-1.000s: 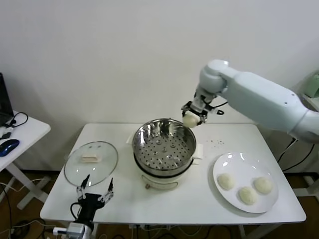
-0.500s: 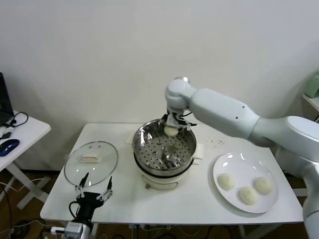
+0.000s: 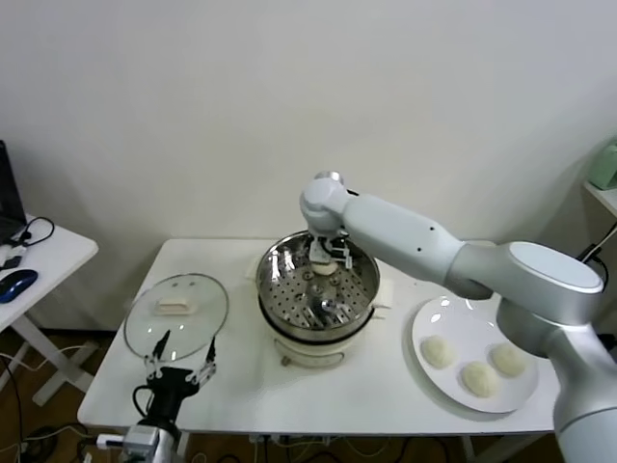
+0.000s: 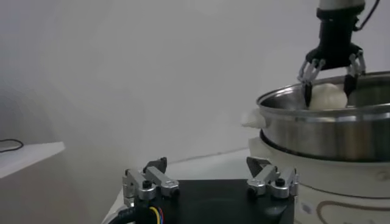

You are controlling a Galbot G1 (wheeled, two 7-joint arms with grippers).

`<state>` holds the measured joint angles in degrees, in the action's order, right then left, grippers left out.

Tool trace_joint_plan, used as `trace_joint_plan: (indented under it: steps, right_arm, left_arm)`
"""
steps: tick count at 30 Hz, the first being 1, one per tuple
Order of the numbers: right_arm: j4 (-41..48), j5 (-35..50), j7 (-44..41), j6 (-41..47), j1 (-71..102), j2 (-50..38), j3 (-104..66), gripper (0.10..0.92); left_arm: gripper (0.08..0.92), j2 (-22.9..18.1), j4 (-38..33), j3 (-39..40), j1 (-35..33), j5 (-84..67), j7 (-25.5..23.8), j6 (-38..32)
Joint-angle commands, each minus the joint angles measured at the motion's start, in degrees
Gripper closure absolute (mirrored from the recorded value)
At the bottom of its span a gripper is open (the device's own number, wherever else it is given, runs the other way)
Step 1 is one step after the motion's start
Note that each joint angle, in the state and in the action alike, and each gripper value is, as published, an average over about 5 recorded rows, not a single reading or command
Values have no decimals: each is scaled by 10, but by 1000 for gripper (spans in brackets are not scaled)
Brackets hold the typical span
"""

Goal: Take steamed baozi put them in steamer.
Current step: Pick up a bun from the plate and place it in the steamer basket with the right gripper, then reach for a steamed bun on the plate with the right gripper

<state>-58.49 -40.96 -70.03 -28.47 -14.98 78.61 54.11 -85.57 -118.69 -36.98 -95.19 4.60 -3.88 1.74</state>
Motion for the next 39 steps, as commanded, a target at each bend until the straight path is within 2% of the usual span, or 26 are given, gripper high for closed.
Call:
trace_joint_plan:
  steps: [1,4,10,17,22,29,32,36,39]
  right_arm:
    - [23,-25,7,-10,17,13,-6,304]
    - [23,-26,10,-11,18,12,-7,297]
    - [12,-28,17,-19,10,5,-9,211]
    - [-62,20,-3,-24,-34,-39,-13,203]
    - [-151,159,-28,37,-105,-131,11,203]
    - [-226,468,-26,275,-214,-293,105,203]
    - [-236,569,-12,348,-217,-363,118,203]
    - [-245,632,-4,395,-199,-457,128,203]
    - [-247,641,2,407,-177,-508,137,203]
  left_arm:
    - [177,-1,2,-6,9,-7,-1,6]
    - [177,-2,3,-5,10,-7,-1,7]
    - [177,-1,0,-4,13,-7,2,16]
    - [177,7,1,-5,15,-7,3,19]
    - [177,14,-3,-5,19,-7,3,21]
    - [177,29,-7,2,21,-16,9,34]
    - [177,33,-6,6,21,-16,10,33]
    - [177,40,-7,13,18,-15,8,29]
    - [177,45,-9,18,17,-15,7,28]
